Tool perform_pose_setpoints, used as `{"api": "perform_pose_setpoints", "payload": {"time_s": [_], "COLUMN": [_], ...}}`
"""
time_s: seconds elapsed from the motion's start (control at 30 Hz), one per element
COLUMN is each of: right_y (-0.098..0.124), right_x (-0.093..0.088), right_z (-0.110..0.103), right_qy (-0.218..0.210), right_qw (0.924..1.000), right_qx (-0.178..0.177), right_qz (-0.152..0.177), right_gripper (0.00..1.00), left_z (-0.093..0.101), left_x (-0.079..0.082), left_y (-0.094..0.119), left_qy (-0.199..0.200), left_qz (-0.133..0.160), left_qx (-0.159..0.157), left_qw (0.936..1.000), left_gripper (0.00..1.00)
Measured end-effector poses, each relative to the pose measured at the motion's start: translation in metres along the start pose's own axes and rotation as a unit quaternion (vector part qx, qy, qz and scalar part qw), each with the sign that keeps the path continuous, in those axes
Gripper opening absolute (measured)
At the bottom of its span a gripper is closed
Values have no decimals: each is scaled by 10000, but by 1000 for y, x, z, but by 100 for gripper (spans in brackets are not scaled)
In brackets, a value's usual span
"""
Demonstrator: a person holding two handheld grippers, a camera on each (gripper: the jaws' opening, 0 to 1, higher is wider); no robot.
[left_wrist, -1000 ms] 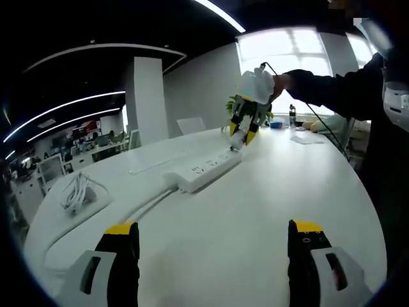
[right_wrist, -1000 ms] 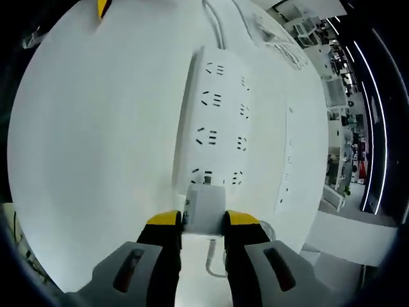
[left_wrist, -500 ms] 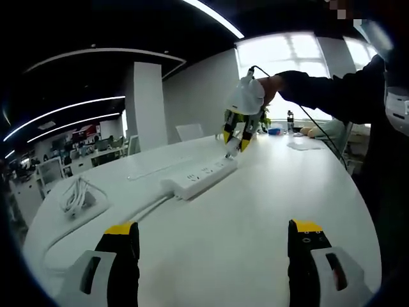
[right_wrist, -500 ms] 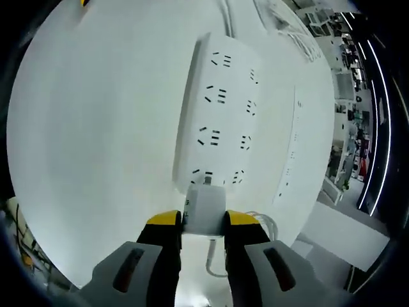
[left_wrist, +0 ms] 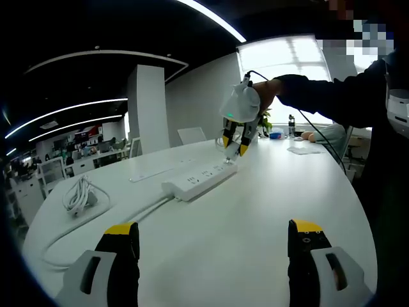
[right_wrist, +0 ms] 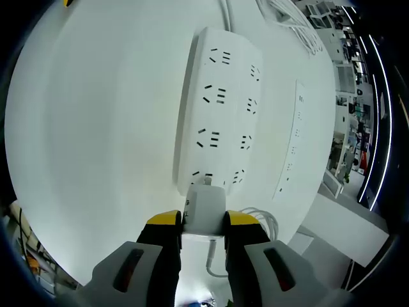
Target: Straighten the power strip on the desk, plug the charger into it
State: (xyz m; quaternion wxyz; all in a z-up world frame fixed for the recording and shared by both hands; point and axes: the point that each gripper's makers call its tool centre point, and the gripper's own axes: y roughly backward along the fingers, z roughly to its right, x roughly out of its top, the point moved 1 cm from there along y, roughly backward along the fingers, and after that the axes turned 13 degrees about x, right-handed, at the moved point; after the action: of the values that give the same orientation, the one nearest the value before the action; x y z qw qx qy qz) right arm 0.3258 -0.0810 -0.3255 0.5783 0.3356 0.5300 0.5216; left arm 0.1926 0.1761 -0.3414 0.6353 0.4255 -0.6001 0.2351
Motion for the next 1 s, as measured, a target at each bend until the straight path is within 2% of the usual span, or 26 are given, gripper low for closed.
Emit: {"api": "perform_pose_setpoints", "payload": {"time_s": [0.47,0.53,0.57,0.7,0.8,0.87,0.9,1.0], "right_y": [-2,-2,-1,-2,-2,-1,-2,0], "right_x": [-2,-2,-4,-4,-1,2,7,12], "right_z": [2,3,2,3,3,3,3,2], "right_qy": [-23,-19,-182,-227,-184,-221,-225,-176], "right_qw": [9989,9984,9973,9938,9924,9926,9940,9937], "right_qx": [89,79,49,13,-3,8,13,-13], "right_qz": [-458,-560,-704,-1087,-1216,-1191,-1074,-1108], "right_gripper": [25,25,25,25,25,25,25,24], "left_z": [3,3,3,2,2,2,2,1], "left_x": [3,3,3,3,3,3,3,3], "left_y": [8,9,10,12,12,12,12,13], "left_qy": [61,66,75,114,131,143,151,167], "left_qz": [120,126,138,173,198,215,223,240], "left_qx": [-2,-4,3,21,21,20,19,24], "left_qw": [9999,9999,9999,9998,9997,9997,9996,9996], "left_gripper": [99,99,99,99,99,99,99,99]}}
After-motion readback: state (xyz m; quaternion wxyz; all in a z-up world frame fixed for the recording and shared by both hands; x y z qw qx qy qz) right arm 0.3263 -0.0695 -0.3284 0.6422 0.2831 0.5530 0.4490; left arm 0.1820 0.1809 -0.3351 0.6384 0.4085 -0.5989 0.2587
